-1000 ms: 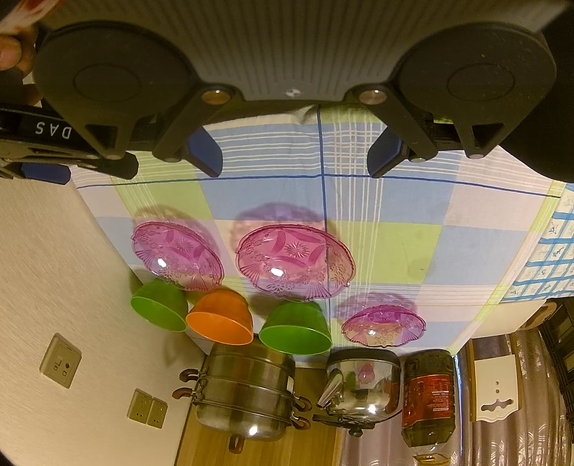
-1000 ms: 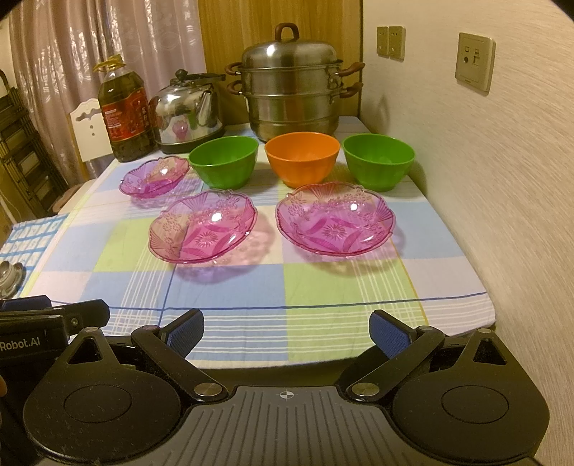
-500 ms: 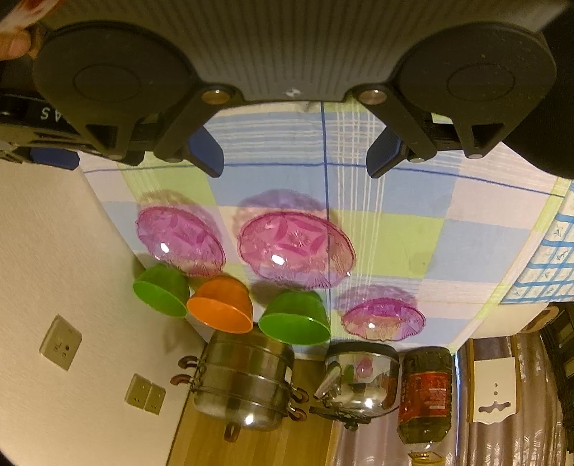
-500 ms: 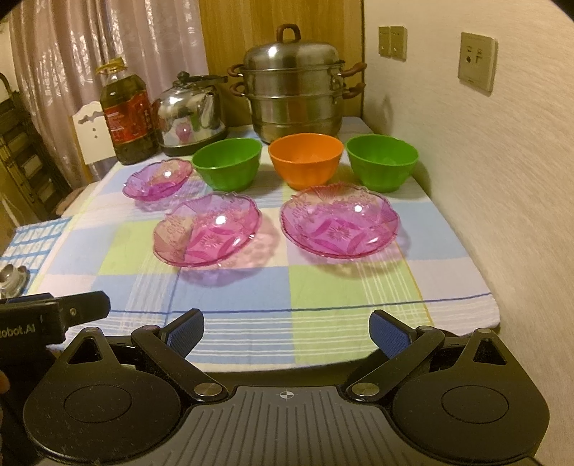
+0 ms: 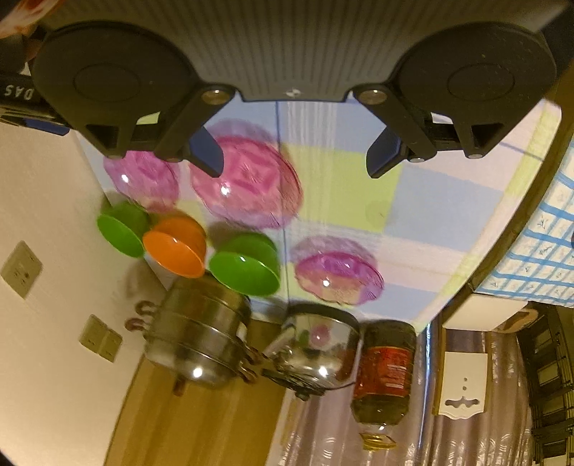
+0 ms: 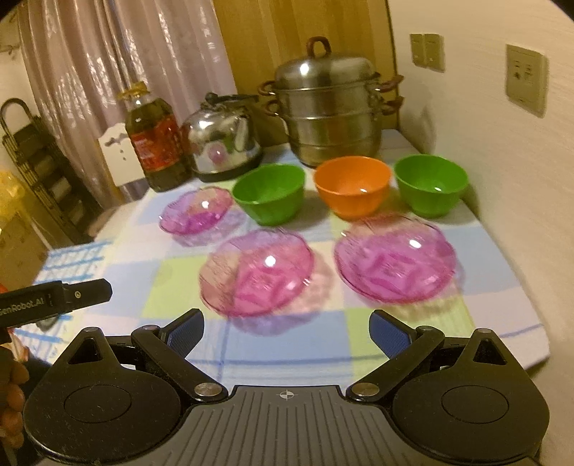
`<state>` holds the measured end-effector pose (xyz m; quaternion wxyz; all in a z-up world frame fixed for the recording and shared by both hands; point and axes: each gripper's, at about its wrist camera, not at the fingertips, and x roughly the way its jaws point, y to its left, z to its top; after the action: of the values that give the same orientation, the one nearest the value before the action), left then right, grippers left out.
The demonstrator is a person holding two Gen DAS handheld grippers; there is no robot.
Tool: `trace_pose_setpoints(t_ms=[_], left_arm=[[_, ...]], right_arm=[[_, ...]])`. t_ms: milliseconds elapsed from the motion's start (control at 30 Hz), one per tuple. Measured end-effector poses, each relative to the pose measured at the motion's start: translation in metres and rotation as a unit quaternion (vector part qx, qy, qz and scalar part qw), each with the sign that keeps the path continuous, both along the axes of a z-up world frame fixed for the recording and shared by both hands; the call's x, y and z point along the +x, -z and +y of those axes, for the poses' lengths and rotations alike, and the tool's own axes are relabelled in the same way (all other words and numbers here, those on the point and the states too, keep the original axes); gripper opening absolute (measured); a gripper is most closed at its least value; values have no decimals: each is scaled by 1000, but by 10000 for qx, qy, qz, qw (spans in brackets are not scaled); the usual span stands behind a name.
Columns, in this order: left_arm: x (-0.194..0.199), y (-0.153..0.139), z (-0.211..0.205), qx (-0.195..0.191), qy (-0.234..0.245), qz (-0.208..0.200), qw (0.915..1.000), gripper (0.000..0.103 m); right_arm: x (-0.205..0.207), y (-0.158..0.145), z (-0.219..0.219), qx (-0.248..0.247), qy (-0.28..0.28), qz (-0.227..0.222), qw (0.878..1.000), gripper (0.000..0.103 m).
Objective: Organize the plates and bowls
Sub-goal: 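Move both tools toward the small pink plate beside the kettle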
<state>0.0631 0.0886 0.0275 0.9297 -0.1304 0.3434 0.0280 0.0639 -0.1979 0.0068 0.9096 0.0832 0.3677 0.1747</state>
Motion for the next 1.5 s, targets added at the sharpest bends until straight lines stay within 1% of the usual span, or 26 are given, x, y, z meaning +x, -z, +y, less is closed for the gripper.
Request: trace_pose_setpoints(t_ms=[100,200,333,433,633,767,867,1000,1067,1100,1133,1233,1267,1333,1433,1500], left_arm=[[15,0,13,75,-2,9,10000,85],[30,4,27,22,-26,71,10000,85],[49,10,44,87,-119,118,9998,85],[64,15,57,133,-192,139,9996,85],[104,27,84,246,-311,177,9991,85],[131,39,107,177,-442,215,9986,85],[151,47,124,220,-649,163,9975,85],[176,57,143,341,-872,-107,9956,85],[191,61,150,222,-850,-114,9961,85],[198,64,152,176,-828,-94,9964,85],[206,67,155,160,-813,-56,9965,85],[233,75,161,60,-702,101,9975,84],[241,78,164,-22,-671,152,9976,82],[255,84,171,-198,-673,143,9974,73],[272,93,182,-480,-664,183,9965,69],[281,99,187,-519,-694,260,9959,66]], right_arm=[[16,-6,13,115,-43,-20,9999,98],[33,-9,26,128,-90,-84,9998,98],[57,-12,46,173,-151,-113,9997,99],[75,-10,62,186,-178,-83,9996,98],[114,-1,90,276,-196,10,9994,98],[143,9,107,441,-99,140,9989,98],[167,18,123,645,-14,301,9975,98],[197,32,144,833,129,418,9956,98],[210,39,154,919,207,491,9943,94],[216,43,158,933,240,510,9940,89],[222,46,162,945,265,550,9936,87],[242,59,172,1079,386,748,9906,84],[247,63,174,1103,426,806,9897,84],[257,71,180,1178,491,931,9874,80],[271,83,188,1213,532,1093,9851,77],[278,90,194,1199,521,1212,9840,75]])
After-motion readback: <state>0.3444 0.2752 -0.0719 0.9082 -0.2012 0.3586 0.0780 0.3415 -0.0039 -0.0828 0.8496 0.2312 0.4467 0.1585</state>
